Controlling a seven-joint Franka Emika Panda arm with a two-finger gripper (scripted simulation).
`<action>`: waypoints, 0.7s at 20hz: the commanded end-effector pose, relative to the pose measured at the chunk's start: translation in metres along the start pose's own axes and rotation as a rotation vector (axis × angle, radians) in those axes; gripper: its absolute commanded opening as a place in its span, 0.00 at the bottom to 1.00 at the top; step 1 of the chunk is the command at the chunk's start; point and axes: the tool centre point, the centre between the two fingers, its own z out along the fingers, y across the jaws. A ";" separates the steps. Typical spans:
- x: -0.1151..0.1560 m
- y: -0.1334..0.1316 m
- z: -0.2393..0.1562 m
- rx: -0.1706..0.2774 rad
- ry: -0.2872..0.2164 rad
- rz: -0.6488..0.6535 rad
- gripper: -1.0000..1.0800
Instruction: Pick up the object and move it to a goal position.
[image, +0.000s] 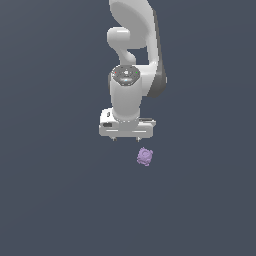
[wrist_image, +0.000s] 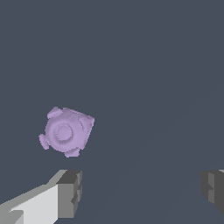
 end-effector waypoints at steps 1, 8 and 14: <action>0.000 0.000 0.000 0.000 0.000 0.000 0.96; 0.007 -0.006 0.001 -0.021 0.009 -0.029 0.96; 0.008 -0.007 0.001 -0.025 0.011 -0.036 0.96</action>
